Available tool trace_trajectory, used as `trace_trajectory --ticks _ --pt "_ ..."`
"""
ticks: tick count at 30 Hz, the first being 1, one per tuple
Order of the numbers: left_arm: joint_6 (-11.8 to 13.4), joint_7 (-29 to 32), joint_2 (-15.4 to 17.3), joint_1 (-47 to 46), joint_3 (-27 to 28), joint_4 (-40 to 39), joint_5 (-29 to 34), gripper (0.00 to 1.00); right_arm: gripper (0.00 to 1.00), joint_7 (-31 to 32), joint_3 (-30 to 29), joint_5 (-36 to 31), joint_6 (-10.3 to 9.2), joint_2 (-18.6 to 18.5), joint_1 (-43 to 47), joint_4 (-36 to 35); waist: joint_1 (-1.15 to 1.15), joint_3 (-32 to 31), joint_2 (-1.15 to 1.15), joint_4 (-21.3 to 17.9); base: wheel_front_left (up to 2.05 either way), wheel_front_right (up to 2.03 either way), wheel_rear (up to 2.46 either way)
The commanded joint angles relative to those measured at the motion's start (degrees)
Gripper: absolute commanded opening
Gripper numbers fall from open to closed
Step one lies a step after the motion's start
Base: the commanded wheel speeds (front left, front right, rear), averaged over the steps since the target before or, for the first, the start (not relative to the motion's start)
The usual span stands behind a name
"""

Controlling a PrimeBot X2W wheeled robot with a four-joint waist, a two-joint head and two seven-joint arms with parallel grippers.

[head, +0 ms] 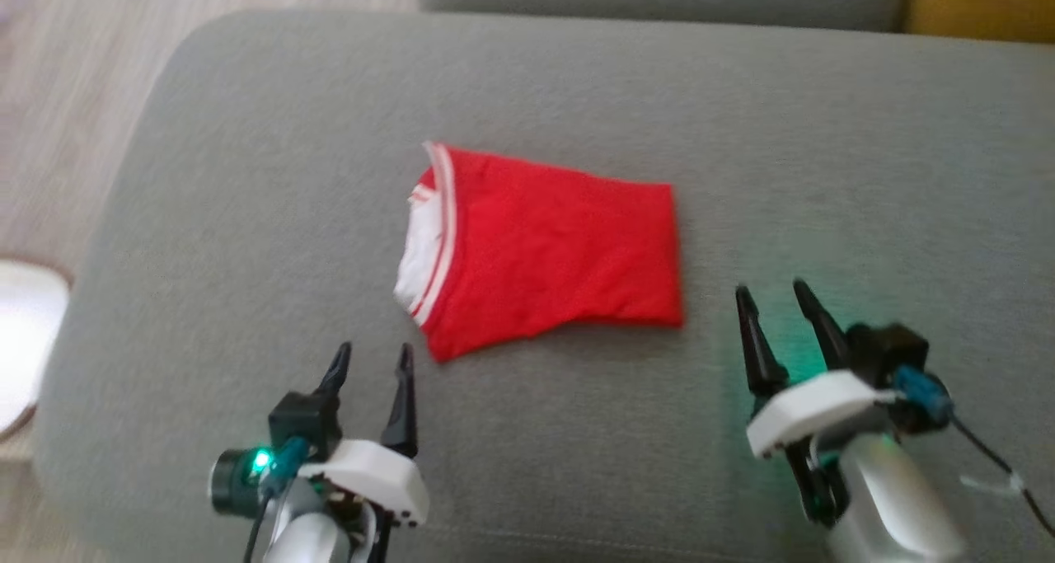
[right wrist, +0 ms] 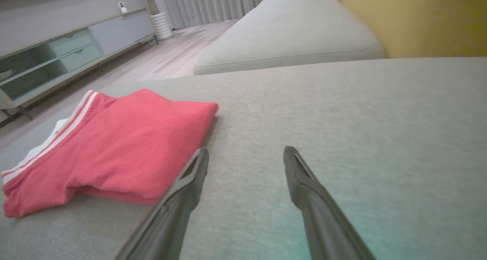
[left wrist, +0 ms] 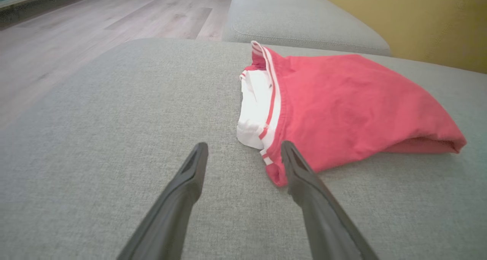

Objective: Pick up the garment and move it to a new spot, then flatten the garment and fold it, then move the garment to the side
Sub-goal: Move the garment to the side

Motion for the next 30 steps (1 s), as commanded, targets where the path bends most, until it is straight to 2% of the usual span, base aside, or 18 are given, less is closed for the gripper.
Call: trace_trajectory --ticks 1,8,14,15,16,17,20,23,30 --pt "0.2 -0.7 0.4 -2.8 0.7 -1.9 -0.5 1.00 1.00 -0.6 2.1 0.8 0.37 0.1 -3.7 -0.7 0.00 3.3 0.00 3.7 0.00 0.00 0.00" --pt "0.3 -0.7 0.4 -4.3 -1.9 -1.1 -1.8 1.00 1.00 -0.6 3.6 2.3 0.37 0.1 -9.8 4.6 0.00 6.4 0.00 8.6 0.00 0.00 0.00" --pt "0.6 -0.7 0.4 -4.9 -2.6 -1.5 -2.4 1.00 0.98 0.6 3.6 2.1 0.37 0.1 -13.0 11.3 0.00 7.4 0.00 10.4 0.00 0.00 0.00" --pt "0.7 -0.7 0.4 -4.9 -2.5 -1.5 -2.6 1.00 0.78 0.9 4.0 1.9 0.37 0.1 -13.4 12.5 0.00 7.5 0.00 10.4 0.00 0.00 0.00" --pt "0.7 -0.7 0.4 -4.9 -2.4 -1.5 -2.6 1.00 0.14 1.0 4.6 2.3 0.37 0.1 -13.6 13.3 0.00 7.5 0.00 10.4 0.00 0.00 0.00" --pt "0.8 -0.7 0.4 -4.9 -2.1 -1.6 -2.6 1.00 0.00 0.9 5.4 3.0 0.37 0.1 -13.7 13.9 0.00 7.5 0.00 10.0 0.00 0.00 0.00" --pt "0.9 -0.7 0.4 -4.8 -1.2 -1.5 -2.2 1.00 0.00 0.4 7.1 4.9 0.37 0.1 -14.2 14.4 0.00 7.1 0.00 7.9 0.00 0.00 0.00" --pt "0.6 -0.7 0.4 -4.8 -0.1 -1.5 -1.3 1.00 0.00 -0.2 8.0 6.6 0.37 0.1 -14.5 14.0 0.00 6.2 0.00 3.9 0.00 0.00 0.00" --pt "-0.8 -0.7 0.4 -6.7 2.7 -1.1 1.6 1.00 0.00 -0.6 11.5 9.4 0.37 0.1 -14.6 10.8 0.00 5.9 0.00 -11.0 0.00 0.00 0.00"
